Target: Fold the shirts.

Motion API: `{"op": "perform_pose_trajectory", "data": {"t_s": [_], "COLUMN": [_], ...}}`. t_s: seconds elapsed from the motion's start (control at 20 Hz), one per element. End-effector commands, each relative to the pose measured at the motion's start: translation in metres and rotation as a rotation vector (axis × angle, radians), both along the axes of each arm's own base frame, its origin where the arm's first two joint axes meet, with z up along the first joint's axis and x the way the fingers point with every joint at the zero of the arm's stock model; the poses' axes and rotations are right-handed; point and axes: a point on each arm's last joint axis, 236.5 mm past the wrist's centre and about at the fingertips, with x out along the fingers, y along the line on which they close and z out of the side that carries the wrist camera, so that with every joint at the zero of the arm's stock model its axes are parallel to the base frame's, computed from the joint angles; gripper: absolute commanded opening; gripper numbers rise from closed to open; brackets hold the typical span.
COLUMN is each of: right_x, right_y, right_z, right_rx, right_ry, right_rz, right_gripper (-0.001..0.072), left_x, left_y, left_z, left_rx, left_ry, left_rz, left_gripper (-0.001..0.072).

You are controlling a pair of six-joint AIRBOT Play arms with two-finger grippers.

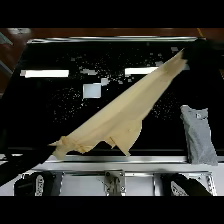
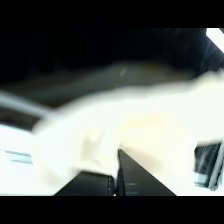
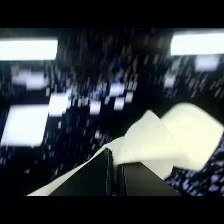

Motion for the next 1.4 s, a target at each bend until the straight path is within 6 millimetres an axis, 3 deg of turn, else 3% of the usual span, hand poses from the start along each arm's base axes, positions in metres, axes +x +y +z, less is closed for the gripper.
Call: {"op": "perform_pose_trajectory", "data": {"t_s": [0.0, 0.1, 0.2, 0.25, 0.3, 0.35, 0.4, 0.5, 0.55, 0.65, 0.7, 0.75, 0.85, 0.9, 0.95, 1.1, 1.25, 1.35], "right_x": [0.025, 0.034, 0.037, 0.039, 0.042, 0.043, 0.042, 0.030, 0.014, -0.034, -0.059, -0.082, -0.116, -0.129, -0.138, -0.142, -0.149, -0.146], "right_y": [0.052, 0.075, 0.097, 0.106, 0.112, 0.110, 0.105, 0.081, 0.058, -0.011, -0.038, -0.049, -0.038, -0.027, -0.013, 0.035, 0.057, 0.071], "right_z": [-0.133, -0.189, -0.222, -0.229, -0.231, -0.230, -0.225, -0.210, -0.208, -0.221, -0.228, -0.236, -0.262, -0.282, -0.299, -0.333, -0.358, -0.365], "right_rx": [0.167, 0.241, 0.331, 0.376, 0.414, 0.420, 0.408, 0.362, 0.300, 0.095, 0.030, 0.027, 0.130, 0.189, 0.256, 0.502, 0.478, 0.445], "right_ry": [0.406, 0.545, 0.637, 0.659, 0.665, 0.660, 0.646, 0.639, 0.671, 0.846, 0.940, 1.008, 1.063, 1.067, 1.068, 1.037, 1.008, 0.981], "right_rz": [0.104, 0.116, 0.125, 0.129, 0.127, 0.127, 0.148, 0.196, 0.223, 0.176, 0.141, 0.123, 0.099, 0.076, 0.052, -0.055, -0.078, -0.070], "right_gripper": [0.0060, 0.0060, 0.0061, 0.0091, 0.0260, 0.0544, 0.0652, 0.0656, 0.0655, 0.0622, 0.0507, 0.0500, 0.0514, 0.0604, 0.0636, 0.0636, 0.0636, 0.0636], "left_x": [-0.007, 0.009, 0.030, 0.041, 0.048, 0.054, 0.057, 0.058, 0.058, 0.058, 0.058, 0.058, 0.058, 0.058, 0.057, 0.057, 0.057, 0.057], "left_y": [-0.008, 0.000, 0.013, 0.020, 0.026, 0.030, 0.033, 0.034, 0.034, 0.034, 0.034, 0.034, 0.034, 0.033, 0.033, 0.033, 0.032, 0.030], "left_z": [-0.059, -0.069, -0.068, -0.063, -0.058, -0.053, -0.051, -0.050, -0.050, -0.050, -0.050, -0.050, -0.051, -0.050, -0.051, -0.051, -0.051, -0.049], "left_rx": [-0.085, -0.096, -0.097, -0.098, -0.096, -0.095, -0.094, -0.093, -0.093, -0.093, -0.093, -0.093, -0.093, -0.093, -0.094, -0.094, -0.100, -0.109], "left_ry": [0.111, 0.080, 0.005, -0.038, -0.076, -0.104, -0.121, -0.126, -0.126, -0.126, -0.126, -0.126, -0.123, -0.122, -0.121, -0.117, -0.118, -0.119], "left_rz": [0.021, 0.088, 0.169, 0.206, 0.235, 0.256, 0.269, 0.273, 0.273, 0.273, 0.273, 0.273, 0.270, 0.270, 0.269, 0.266, 0.265, 0.264], "left_gripper": [0.0037, 0.0038, 0.0038, 0.0038, 0.0038, 0.0038, 0.0038, 0.0038, 0.0038, 0.0038, 0.0038, 0.0038, 0.0038, 0.0038, 0.0038, 0.0038, 0.0038, 0.0038]}}
